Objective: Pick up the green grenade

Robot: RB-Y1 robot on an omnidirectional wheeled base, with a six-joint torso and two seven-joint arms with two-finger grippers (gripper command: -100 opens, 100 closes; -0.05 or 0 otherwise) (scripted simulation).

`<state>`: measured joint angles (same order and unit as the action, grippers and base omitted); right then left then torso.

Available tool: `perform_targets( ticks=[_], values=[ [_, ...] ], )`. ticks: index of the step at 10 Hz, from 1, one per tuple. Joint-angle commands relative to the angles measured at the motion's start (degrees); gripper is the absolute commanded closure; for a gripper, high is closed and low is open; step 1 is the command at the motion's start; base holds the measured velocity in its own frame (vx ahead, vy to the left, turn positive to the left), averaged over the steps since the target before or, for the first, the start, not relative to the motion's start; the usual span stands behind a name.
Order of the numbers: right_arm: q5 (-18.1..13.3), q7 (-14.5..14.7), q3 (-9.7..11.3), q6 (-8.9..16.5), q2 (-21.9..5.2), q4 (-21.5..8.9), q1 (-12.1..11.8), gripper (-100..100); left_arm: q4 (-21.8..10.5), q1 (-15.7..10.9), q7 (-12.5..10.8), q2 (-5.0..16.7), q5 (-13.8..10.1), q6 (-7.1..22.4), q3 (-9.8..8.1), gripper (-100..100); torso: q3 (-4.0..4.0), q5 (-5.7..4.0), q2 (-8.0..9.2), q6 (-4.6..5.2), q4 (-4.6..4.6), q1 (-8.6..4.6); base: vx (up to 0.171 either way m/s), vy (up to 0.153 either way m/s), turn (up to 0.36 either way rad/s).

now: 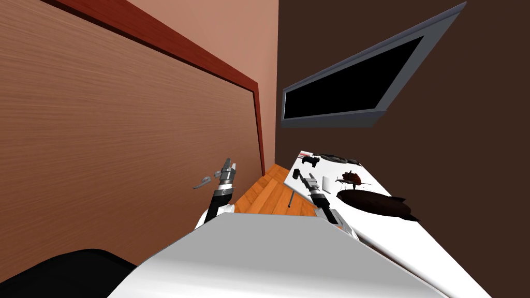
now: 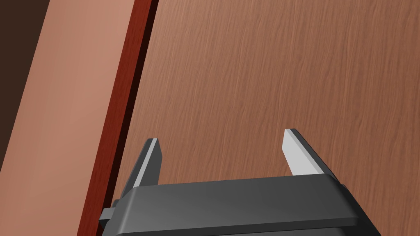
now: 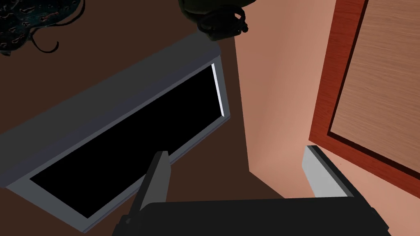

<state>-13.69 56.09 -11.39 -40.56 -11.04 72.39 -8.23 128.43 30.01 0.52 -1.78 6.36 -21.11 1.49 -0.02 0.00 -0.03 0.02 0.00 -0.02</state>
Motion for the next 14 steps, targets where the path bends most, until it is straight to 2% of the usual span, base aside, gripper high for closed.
perform_targets(
  ticks=[1, 2, 3, 4, 5, 6, 8, 11, 13, 14],
  values=[
    [-0.88, 2.32, -0.27, -0.97, -0.11, -2.86, 1.14, -100, 0.00, 0.00, 0.00, 0.00, 0.00, 0.00, 0.00, 0, 0.00, 0.00, 0.00, 0.00, 0.00, 0.00, 0.009, -0.006, 0.003],
    [-0.88, 2.32, -0.27, -0.97, -0.11, -3.75, 1.14, -100, 0.00, 0.00, 0.00, 0.00, 0.00, 0.00, 0.00, 0, -0.01, 0.00, -0.02, -0.01, 0.00, 0.00, 0.009, -0.004, 0.004],
    [-1.61, 4.19, -0.46, -1.68, -0.23, -5.83, 2.04, -100, 0.00, 0.00, 0.00, 0.00, 0.00, 0.00, 0.00, 0, -0.01, 0.00, -0.01, 0.00, 0.00, 0.01, 0.010, -0.005, 0.002],
    [-1.61, 4.19, -0.46, -1.68, -0.23, -6.54, 2.04, -100, 0.00, 0.00, 0.00, 0.00, 0.00, 0.00, 0.00, 0, -0.01, 0.00, -0.02, 0.00, 0.00, 0.00, 0.010, -0.004, 0.002],
    [-2.29, 5.97, -0.62, -2.37, -0.39, -8.45, 2.91, -100, 0.00, 0.00, 0.00, 0.00, 0.00, 0.00, 0.00, 0, -0.01, 0.00, -0.01, 0.00, 0.00, 0.01, 0.012, -0.002, 0.001],
    [-2.29, 5.97, -0.62, -2.37, -0.39, -9.23, 2.91, -100, 0.00, 0.00, 0.00, 0.00, 0.00, 0.00, 0.00, 0, -0.01, 0.00, -0.02, 0.00, 0.00, 0.01, 0.010, -0.003, 0.002],
    [-3.53, 9.18, -0.83, -3.74, -0.74, -13.75, 4.55, -100, 0.00, 0.00, 0.00, 0.00, 0.00, 0.00, 0.00, 0, -0.02, 0.00, -0.04, 0.00, 0.00, 0.01, 0.019, -0.002, 0.002],
    [-4.06, 10.59, -0.89, -4.41, -0.93, -16.64, 5.31, -100, 0.00, 0.00, 0.00, 0.00, 0.00, 0.00, 0.00, 0, -0.03, 0.01, -0.06, 0.00, -0.01, 0.03, 0.021, 0.002, 0.000],
    [-4.97, 13.02, -0.92, -5.68, -1.32, -20.22, 6.71, -100, 0.00, 0.00, 0.00, 0.00, 0.00, 0.00, 0.00, 0, -0.04, 0.01, -0.06, 0.00, -0.01, 0.03, 0.033, 0.005, -0.003],
    [-4.97, 13.02, -0.92, -5.68, -1.32, -20.96, 6.71, -100, 0.00, 0.00, 0.00, 0.00, 0.00, 0.00, 0.00, 0, -0.06, 0.01, -0.12, 0.00, -0.02, 0.05, 0.037, 0.007, -0.001]
  ],
)
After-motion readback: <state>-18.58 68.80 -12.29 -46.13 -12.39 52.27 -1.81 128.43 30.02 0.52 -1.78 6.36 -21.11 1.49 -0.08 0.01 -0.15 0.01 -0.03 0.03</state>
